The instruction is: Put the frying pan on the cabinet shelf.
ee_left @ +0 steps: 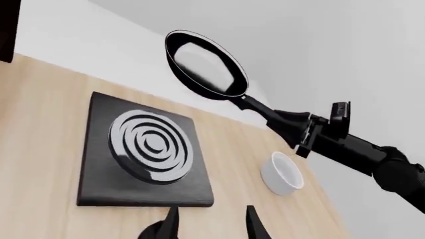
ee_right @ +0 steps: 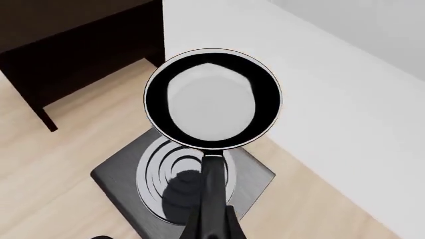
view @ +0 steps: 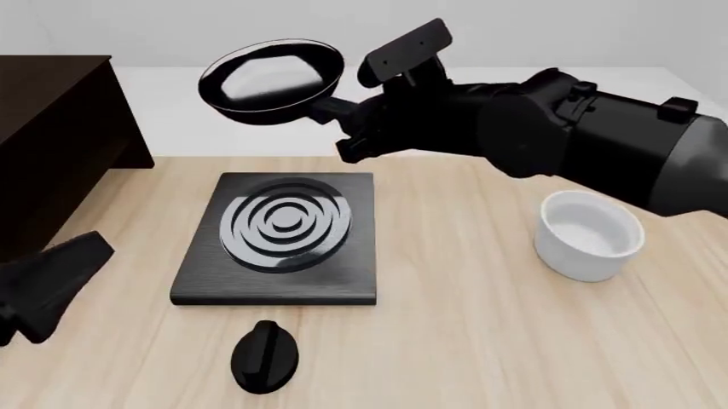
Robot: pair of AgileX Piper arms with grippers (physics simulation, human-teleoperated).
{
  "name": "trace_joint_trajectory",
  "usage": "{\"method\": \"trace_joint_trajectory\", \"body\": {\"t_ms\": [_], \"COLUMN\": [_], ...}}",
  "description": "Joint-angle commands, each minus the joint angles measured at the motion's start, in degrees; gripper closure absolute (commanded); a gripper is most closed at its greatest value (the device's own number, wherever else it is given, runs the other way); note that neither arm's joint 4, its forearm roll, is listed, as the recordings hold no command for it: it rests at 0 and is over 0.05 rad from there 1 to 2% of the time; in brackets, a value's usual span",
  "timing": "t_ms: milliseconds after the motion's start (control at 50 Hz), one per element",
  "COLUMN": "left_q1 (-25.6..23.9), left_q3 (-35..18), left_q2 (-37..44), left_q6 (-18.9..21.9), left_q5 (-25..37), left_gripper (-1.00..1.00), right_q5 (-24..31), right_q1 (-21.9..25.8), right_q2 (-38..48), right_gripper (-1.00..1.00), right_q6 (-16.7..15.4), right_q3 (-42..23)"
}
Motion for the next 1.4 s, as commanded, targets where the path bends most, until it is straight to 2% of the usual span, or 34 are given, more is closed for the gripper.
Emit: {"method": "trace_joint_trajectory", "body": {"t_ms": [20, 60, 120, 140, 220, 280, 420, 500, 660, 860, 920, 1040, 1120, 1400], "left_q1": [-1.18, -0.80, -0.74, -1.66, -4.59, -5.08, -5.39, -5.62, -6.72, -8.16, -8.32, -7.86, -5.14, -4.15], "left_q3": [-3.81, -2.84, -3.96, -4.02, -5.99, -6.24, -7.14, -5.15, -5.35, -3.68, -2.28, -2.85, -4.83, -5.32], "left_q2": [1.02, 0.94, 1.49, 2.38, 3.73, 4.49, 6.67, 7.05, 8.54, 10.73, 11.09, 13.34, 14.85, 19.98], "left_q6": [-1.63, -5.95, -7.91, -9.49, -11.44, -14.55, -16.19, -19.66, -23.05, -24.09, -25.85, -25.30, -24.79, -27.41], "left_q5": [-0.55, -1.73, -2.57, -2.54, -2.43, -3.13, -4.62, -7.01, -9.50, -12.82, -14.36, -15.81, -16.40, -20.99], "left_gripper": [-1.00, -1.00, -1.00, -1.00, -1.00, -1.00, -1.00, -1.00, -1.00, -1.00, -1.00, -1.00, -1.00, -1.00], "right_q5": [-0.29, -0.29, -0.07, 0.12, -0.49, -0.89, -2.10, -3.28, -3.92, -4.86, -5.01, -5.64, -5.91, -6.50], "right_q1": [3.25, 3.76, 4.47, 5.00, 5.52, 6.01, 7.61, 8.24, 9.24, 9.59, 9.67, 10.30, 10.41, 10.82], "right_q2": [1.45, 1.83, 2.50, 2.79, 3.10, 3.55, 4.00, 3.57, 3.90, 3.76, 3.58, 2.92, 2.46, 0.93], "right_gripper": [1.00, 1.00, 1.00, 1.00, 1.00, 1.00, 1.00, 1.00, 1.00, 1.00, 1.00, 1.00, 1.00, 1.00], "right_q6": [1.20, 1.30, 1.58, 1.54, 2.31, 2.67, 2.76, 2.41, 3.05, 2.79, 2.50, 2.39, 2.42, 2.19], "right_q3": [-5.38, -6.02, -7.39, -7.89, -8.83, -8.89, -8.39, -8.28, -8.35, -7.83, -7.73, -6.77, -6.28, -4.66]}}
